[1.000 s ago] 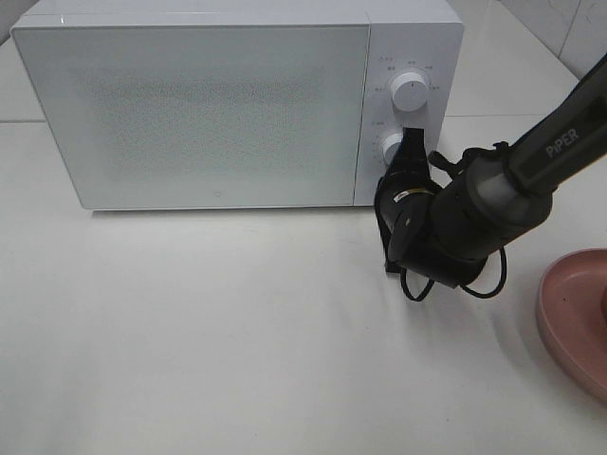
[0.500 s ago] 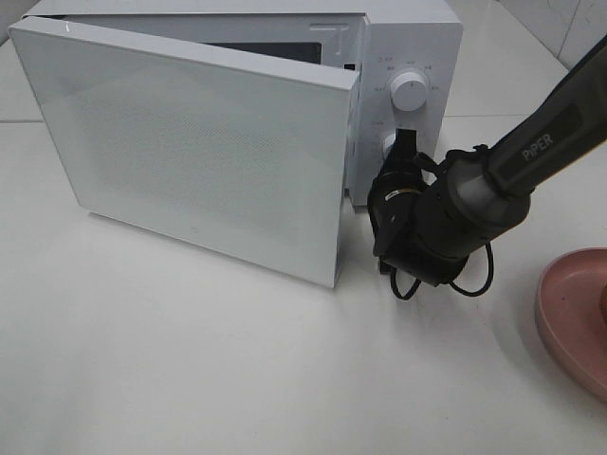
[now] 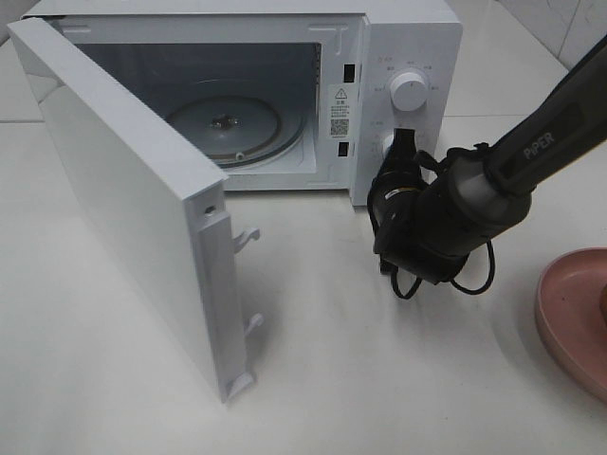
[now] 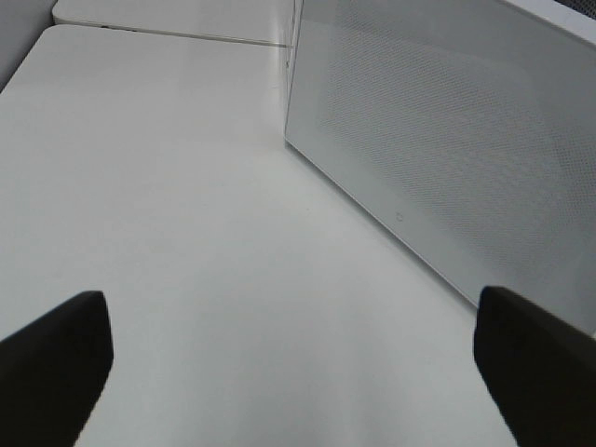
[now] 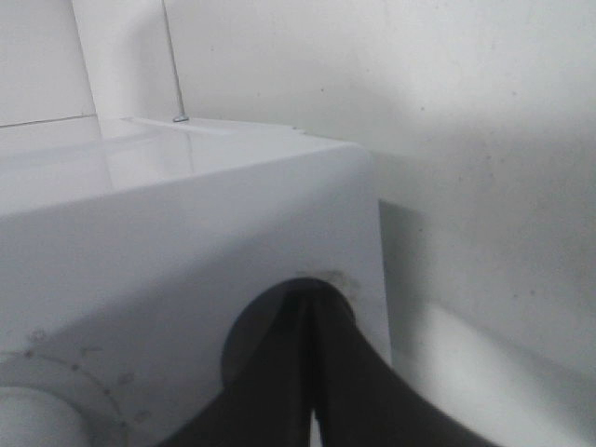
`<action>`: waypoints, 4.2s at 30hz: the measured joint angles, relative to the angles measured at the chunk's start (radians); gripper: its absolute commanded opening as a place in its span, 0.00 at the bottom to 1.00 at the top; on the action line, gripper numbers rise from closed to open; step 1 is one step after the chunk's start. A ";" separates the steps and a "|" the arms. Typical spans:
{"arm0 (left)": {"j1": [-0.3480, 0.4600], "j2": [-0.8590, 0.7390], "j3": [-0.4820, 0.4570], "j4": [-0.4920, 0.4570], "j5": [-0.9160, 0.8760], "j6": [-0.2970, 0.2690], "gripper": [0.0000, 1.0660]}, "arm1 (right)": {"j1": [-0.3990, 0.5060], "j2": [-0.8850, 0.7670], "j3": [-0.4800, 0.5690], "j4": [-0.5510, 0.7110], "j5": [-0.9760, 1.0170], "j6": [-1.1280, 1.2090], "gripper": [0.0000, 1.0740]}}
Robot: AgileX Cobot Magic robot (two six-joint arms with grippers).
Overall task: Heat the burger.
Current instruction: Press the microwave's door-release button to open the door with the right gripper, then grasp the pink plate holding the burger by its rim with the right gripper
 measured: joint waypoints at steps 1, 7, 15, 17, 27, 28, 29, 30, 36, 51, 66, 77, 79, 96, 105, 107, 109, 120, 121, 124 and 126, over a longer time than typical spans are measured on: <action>0.000 0.000 0.000 0.000 0.000 0.000 0.92 | 0.000 0.000 0.000 0.000 0.001 -0.001 0.00; 0.000 0.000 0.000 0.000 0.000 0.000 0.92 | -0.006 -0.019 0.012 -0.023 0.022 0.003 0.00; 0.000 0.000 0.000 0.000 0.000 0.000 0.92 | -0.035 -0.070 0.067 -0.136 0.060 -0.001 0.00; 0.000 0.000 0.000 0.000 0.000 0.000 0.92 | -0.039 -0.077 0.079 -0.155 0.059 -0.020 0.00; 0.000 0.000 0.000 0.000 0.000 0.000 0.92 | -0.044 -0.184 0.138 -0.174 0.146 -0.182 0.00; 0.000 0.000 0.000 0.000 0.000 0.000 0.92 | -0.044 -0.184 0.138 -0.174 0.146 -0.182 0.00; 0.000 0.000 0.000 0.000 0.000 0.000 0.92 | -0.045 -0.212 0.154 -0.178 0.172 -0.227 0.00; 0.000 0.000 0.000 0.000 0.000 0.000 0.92 | -0.046 -0.224 0.162 -0.178 0.192 -0.258 0.00; 0.000 0.000 0.000 0.000 0.000 0.000 0.92 | -0.049 -0.282 0.197 -0.178 0.305 -0.478 0.00; 0.000 0.000 0.000 0.000 0.000 0.000 0.92 | -0.217 -0.510 0.209 -0.195 1.000 -1.457 0.02; 0.000 0.000 0.000 0.000 0.000 0.000 0.92 | -0.354 -0.633 0.209 -0.643 1.427 -1.484 0.08; 0.000 0.000 0.000 0.000 0.000 0.000 0.92 | -0.362 -0.755 0.209 -0.970 1.534 -1.181 0.72; 0.000 0.000 0.000 0.000 0.000 0.000 0.92 | -0.363 -0.757 0.209 -1.001 1.545 -1.155 0.84; 0.000 0.000 0.000 0.000 0.000 0.000 0.92 | -0.365 -0.726 0.209 -1.070 1.575 -1.064 0.90; 0.000 0.000 0.000 0.000 0.000 0.000 0.92 | -0.365 -0.594 0.209 -1.075 1.560 -1.031 0.88; 0.000 0.000 0.000 0.000 0.000 0.000 0.92 | -0.365 -0.551 0.209 -1.076 1.526 -1.017 0.87; 0.000 0.000 0.000 0.000 0.000 0.000 0.92 | -0.365 -0.541 0.209 -1.077 1.517 -1.016 0.87; 0.000 0.000 0.000 0.000 0.000 0.000 0.92 | -0.365 -0.444 0.209 -1.113 1.451 -0.971 0.84; 0.000 0.000 0.000 0.000 0.000 0.000 0.92 | -0.365 -0.444 0.209 -1.113 1.451 -0.971 0.84; 0.000 0.000 0.000 0.000 0.000 0.000 0.92 | -0.365 -0.422 0.209 -1.117 1.437 -0.970 0.82; 0.000 0.000 0.000 0.000 0.000 0.000 0.92 | -0.365 -0.419 0.209 -1.118 1.433 -0.970 0.82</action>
